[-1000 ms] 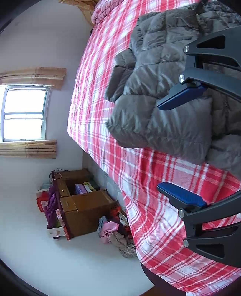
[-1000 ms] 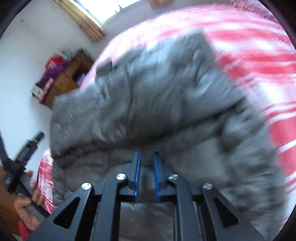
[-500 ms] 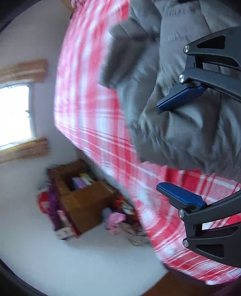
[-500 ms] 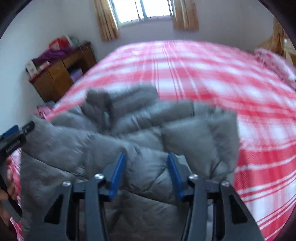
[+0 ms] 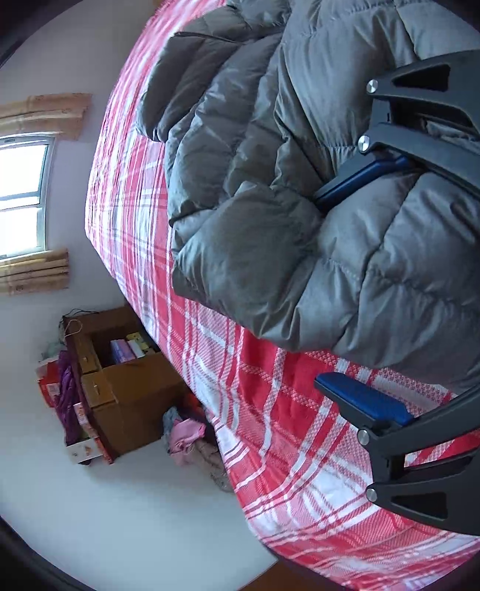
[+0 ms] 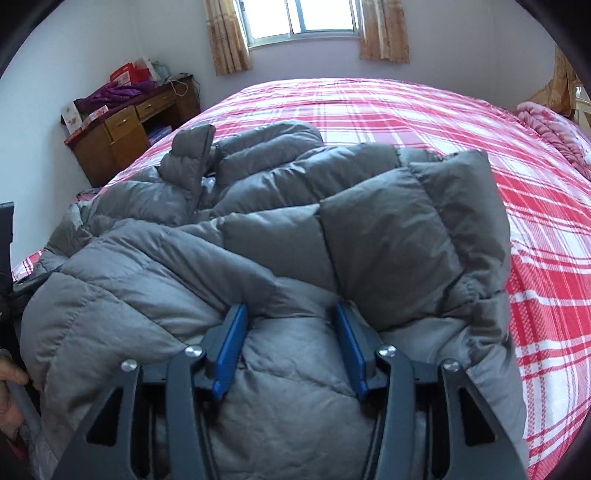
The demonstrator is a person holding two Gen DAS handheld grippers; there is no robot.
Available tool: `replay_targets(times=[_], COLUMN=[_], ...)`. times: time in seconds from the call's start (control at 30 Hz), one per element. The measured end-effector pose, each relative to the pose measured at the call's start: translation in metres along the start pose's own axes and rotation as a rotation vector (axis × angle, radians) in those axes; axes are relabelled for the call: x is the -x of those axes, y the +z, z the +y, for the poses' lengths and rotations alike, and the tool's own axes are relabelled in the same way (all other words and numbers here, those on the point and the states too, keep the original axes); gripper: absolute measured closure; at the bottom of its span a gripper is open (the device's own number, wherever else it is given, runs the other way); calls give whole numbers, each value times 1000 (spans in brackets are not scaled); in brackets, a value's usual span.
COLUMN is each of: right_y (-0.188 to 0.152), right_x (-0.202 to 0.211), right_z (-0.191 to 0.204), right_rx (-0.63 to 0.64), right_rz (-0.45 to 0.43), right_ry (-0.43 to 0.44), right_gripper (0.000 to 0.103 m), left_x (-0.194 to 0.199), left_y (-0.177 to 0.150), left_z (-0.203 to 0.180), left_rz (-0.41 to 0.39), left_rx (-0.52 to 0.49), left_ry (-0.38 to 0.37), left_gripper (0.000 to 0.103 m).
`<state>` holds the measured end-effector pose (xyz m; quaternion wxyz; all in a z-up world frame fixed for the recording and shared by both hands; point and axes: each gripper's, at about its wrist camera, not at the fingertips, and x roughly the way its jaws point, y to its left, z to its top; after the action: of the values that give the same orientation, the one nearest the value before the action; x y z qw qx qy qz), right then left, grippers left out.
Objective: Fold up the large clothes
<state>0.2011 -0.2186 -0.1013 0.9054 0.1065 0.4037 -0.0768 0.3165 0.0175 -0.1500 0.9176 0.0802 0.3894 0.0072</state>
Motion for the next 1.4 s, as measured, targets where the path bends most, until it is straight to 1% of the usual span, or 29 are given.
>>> replay_targets(times=[0.1,0.17,0.27,0.3,0.37,0.43,0.47,0.53,0.63,0.67,0.73,0.77,0.8,0.9,0.97,1.03,1.07,1.1,1.13,1.17,1.27,1.33,1.37,1.4], right_y=[-2,-2,-1,0,4,14,24,42,82,94,117,131,131,144,155,167,174,179,185,189,190,189,187,186], right_x=[1,1,2,3,6,14,21,31,35,31,12,-14,-14,-49,-72,-87,-94,-99,-108,-118,-135,-146,-149,-150], right_z=[3,5,9,9,6,3,-1,-4,-6,-6,-7,-11,-11,-25,-26,-24,-22,-20,-16,-13,-13,-10,-8,-7], right_rx=[9,17,34,34,36,26,-5,-56,-115,-141,-192,-281,-281,-483,-542,-568,-572,-569,-554,-541,-549,-513,-484,-462], right_rz=[-5,-6,-5,3,36,79,93,92,78,74,80,125,125,174,208,228,229,234,253,277,306,348,372,384], right_ry=[-18,-30,-64,-60,-50,-53,-49,-38,-14,-16,-48,-35,-35,3,13,8,2,-4,-14,-21,-47,-58,-67,-74], right_gripper=[51,50,44,40,37,36,36,36,36,36,36,36,36,36,36,35,31,15,3,3,3,3,4,13], left_x=[1,1,0,0,1,0,0,1,3,4,5,6,7,10,12,14,15,15,15,16,16,17,16,16], left_y=[-2,-2,-1,-1,0,0,0,0,-1,-1,-2,-2,-3,-4,-4,-5,-6,-5,-5,-6,-7,-7,-7,-7], left_z=[-5,-3,1,1,-1,-1,-1,0,3,5,8,8,8,7,6,5,5,5,5,5,5,5,5,6], left_rz=[-12,-10,-4,-6,-11,-12,-11,-10,-14,-17,-28,-35,-40,-60,-74,-85,-90,-92,-95,-99,-107,-106,-105,-103], left_rx=[-25,-23,-8,-10,-21,-24,-21,-15,-3,7,19,23,25,23,20,22,23,25,26,28,33,34,37,41], left_ry=[32,29,16,23,38,43,41,35,24,18,13,14,15,30,42,51,54,56,58,60,65,63,59,54], left_gripper=[12,12,11,10,9,9,9,9,8,8,8,8,8,8,8,8,8,8,8,8,8,8,8,8])
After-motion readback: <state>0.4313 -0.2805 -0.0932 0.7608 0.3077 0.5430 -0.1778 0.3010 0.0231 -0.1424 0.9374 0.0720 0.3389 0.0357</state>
